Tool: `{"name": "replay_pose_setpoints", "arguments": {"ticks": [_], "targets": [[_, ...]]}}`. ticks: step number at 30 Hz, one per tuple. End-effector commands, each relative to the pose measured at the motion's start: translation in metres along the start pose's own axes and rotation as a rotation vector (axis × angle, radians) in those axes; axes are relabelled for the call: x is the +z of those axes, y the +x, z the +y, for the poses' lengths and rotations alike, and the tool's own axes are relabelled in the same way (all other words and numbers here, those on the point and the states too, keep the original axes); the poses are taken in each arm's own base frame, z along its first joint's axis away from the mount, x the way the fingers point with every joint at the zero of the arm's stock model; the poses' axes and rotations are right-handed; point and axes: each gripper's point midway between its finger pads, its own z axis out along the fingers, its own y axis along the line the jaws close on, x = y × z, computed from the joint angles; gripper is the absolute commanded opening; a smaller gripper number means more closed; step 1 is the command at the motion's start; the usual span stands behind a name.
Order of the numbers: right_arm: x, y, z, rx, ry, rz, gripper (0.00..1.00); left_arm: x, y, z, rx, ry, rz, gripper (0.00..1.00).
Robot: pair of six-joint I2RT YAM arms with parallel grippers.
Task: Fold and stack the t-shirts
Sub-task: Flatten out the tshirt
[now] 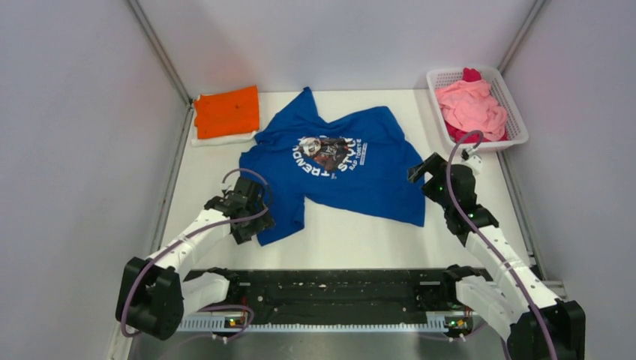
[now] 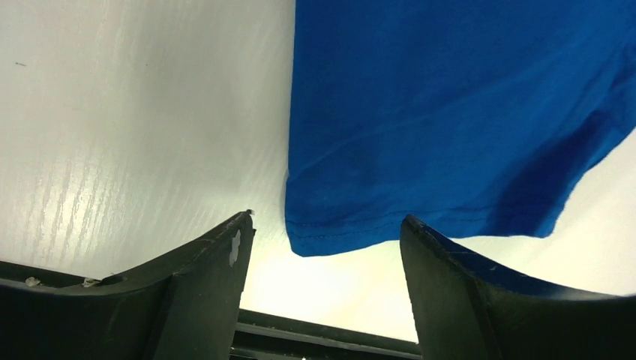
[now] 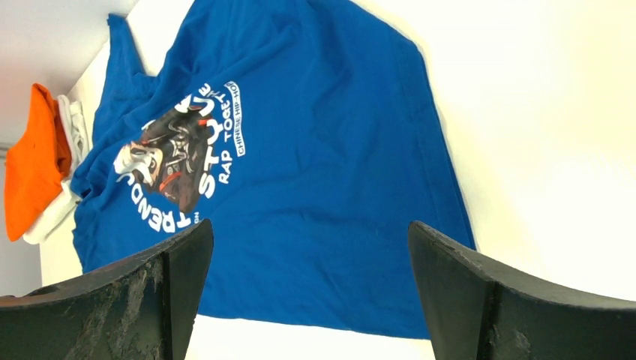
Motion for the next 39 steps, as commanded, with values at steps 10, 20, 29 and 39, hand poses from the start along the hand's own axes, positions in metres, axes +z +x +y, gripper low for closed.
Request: {"name": "replay_pose_setpoints", "arguments": {"ticks": [10,20,29,39], "targets": [[-0.002,0.009,-0.024,-0.011,0.096,0.015,0.99,0.027,0.010,0.003,0.005,-0.048,0.036,0.57],[-0.002,0.014,-0.036,-0.037,0.150,0.035,0.97,0.037,0.011,0.001,0.030,-0.057,0.059,0.00],[-0.011,0.055,-0.069,-0.086,0.281,0.233,0.87,0.017,0.002,-0.004,0.046,0.031,-0.020,0.00],[-0.022,0.084,-0.083,-0.109,0.313,0.319,0.71,0.017,0.012,-0.002,0.052,0.052,0.009,0.00]]}}
